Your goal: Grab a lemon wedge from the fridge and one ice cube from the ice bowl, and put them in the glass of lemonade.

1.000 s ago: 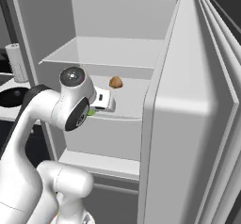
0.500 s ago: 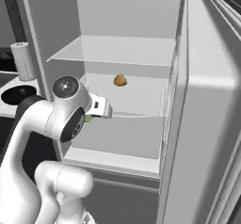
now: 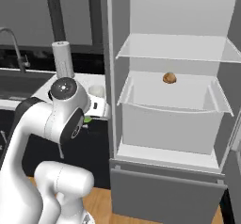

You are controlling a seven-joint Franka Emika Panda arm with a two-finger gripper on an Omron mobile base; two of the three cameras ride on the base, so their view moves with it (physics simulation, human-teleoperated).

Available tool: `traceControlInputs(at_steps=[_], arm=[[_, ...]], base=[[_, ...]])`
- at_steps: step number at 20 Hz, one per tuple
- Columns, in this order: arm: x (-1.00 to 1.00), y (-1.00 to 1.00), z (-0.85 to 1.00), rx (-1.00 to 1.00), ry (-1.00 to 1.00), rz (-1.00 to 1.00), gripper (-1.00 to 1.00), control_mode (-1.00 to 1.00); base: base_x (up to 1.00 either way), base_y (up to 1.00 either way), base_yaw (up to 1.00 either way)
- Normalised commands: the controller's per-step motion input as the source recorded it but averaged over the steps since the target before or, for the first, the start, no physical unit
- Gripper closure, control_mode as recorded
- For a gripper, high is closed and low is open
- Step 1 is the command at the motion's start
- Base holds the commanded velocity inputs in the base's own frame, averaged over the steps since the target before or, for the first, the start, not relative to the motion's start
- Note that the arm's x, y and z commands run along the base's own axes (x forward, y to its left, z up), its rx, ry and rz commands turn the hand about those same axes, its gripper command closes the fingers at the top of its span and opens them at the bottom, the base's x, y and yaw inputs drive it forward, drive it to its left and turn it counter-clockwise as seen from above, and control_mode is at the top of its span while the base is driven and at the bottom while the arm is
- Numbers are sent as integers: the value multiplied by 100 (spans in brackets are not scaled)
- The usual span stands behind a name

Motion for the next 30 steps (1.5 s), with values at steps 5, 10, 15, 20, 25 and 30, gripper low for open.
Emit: traceControlInputs(at_steps=[5, 10, 15, 20, 25, 30], arm=[[0, 0, 0, 0, 0, 0, 100, 100], [0, 0, 0, 0, 0, 0, 100, 100], [0, 0, 0, 0, 0, 0, 100, 100], [0, 0, 0, 0, 0, 0, 100, 100], [0, 0, 0, 0, 0, 0, 100, 100], [0, 0, 0, 0, 0, 0, 100, 100]], base=[[35, 90, -20], [74, 44, -10], [57, 21, -11], [17, 27, -18], [22, 68, -25], [52, 35, -18]])
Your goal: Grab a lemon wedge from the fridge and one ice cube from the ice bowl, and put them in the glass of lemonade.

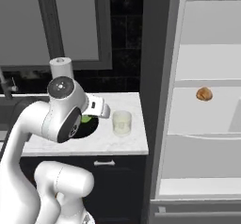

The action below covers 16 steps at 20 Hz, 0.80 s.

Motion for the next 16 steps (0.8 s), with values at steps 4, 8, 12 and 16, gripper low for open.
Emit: traceControlInputs(at_steps=[4, 8, 12, 16], arm=[[0, 0, 0, 0, 0, 0, 100, 100], [19, 0, 0, 0, 13, -4, 100, -100], [22, 15, 1, -4, 23, -13, 100, -100], [38, 11, -15, -22, 18, -19, 100, -100]], base=[[65, 0, -8], [25, 0, -4], [0, 0, 0], [0, 0, 0]])
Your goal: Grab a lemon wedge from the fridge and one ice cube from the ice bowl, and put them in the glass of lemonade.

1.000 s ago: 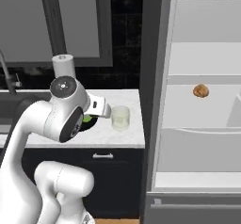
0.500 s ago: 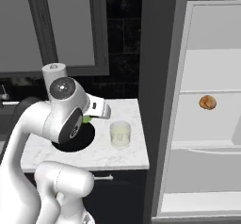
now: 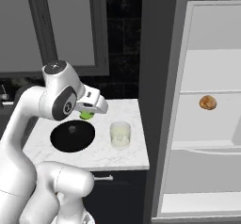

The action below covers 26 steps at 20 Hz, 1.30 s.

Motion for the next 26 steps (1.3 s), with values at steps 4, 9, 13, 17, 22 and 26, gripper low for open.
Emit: traceControlInputs(at_steps=[4, 9, 13, 17, 22, 26], arm=[[75, -3, -78, -20, 11, -14, 100, -100], [99, -32, -67, -2, 10, -10, 100, -100], [100, -56, -16, 14, 21, -9, 100, -100], [67, -44, -9, 10, 31, -2, 100, -100], [4, -14, -16, 1, 9, 0, 100, -100], [0, 0, -30, 0, 1, 0, 100, -100]], base=[[0, 0, 0], [0, 0, 0], [0, 0, 0], [0, 0, 0], [0, 0, 0], [0, 0, 0]])
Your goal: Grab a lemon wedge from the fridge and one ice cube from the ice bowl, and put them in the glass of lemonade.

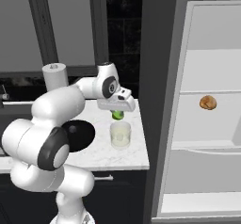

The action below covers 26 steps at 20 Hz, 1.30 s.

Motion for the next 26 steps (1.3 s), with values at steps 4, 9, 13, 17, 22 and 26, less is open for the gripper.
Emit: traceControlInputs(at_steps=[4, 9, 13, 17, 22, 26], arm=[[0, 0, -26, 0, 0, 0, 100, -100], [2, 0, -3, 0, 0, 0, 100, -100], [3, 0, -1, 1, -1, 0, 100, -100], [0, 0, 1, 0, 0, 0, 100, -100], [0, 0, 0, 0, 0, 0, 100, -100], [0, 13, 0, 0, 0, 0, -100, -100]], base=[[0, 0, 0], [0, 0, 0], [0, 0, 0], [0, 0, 0], [0, 0, 0], [0, 0, 0]])
